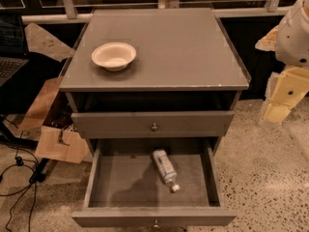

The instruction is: Pick blue plastic bottle from middle drawer and place on counter

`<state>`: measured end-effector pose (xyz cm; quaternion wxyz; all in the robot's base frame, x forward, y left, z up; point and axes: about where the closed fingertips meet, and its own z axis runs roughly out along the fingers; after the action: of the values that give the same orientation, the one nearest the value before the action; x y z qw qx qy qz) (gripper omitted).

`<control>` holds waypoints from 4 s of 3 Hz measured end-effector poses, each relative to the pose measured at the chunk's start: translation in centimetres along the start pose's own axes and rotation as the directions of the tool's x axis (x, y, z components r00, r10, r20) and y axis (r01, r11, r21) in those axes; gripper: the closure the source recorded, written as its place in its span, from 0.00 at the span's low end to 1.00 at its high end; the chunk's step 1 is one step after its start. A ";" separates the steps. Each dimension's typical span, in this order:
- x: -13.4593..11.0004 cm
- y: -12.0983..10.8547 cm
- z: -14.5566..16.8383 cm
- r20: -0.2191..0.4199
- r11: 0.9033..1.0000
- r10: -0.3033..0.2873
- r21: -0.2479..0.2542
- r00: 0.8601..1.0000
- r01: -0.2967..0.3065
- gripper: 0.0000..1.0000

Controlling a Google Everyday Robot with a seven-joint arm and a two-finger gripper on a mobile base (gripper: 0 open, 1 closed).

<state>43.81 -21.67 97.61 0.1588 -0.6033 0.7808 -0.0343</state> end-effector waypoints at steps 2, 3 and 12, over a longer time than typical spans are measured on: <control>0.7 0.0 1.2 0.045 0.997 0.068 0.024 0.997 -0.069 0.00; 2.3 0.3 5.9 0.121 0.946 0.314 0.049 0.942 -0.321 0.00; 4.3 3.0 24.6 0.132 0.494 0.860 0.022 0.493 -0.869 0.00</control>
Offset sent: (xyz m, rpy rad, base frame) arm 0.0107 -0.0274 -0.0535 0.2275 -0.0934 -0.2422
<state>47.16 -21.58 72.72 0.2203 -0.1244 0.9663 0.0477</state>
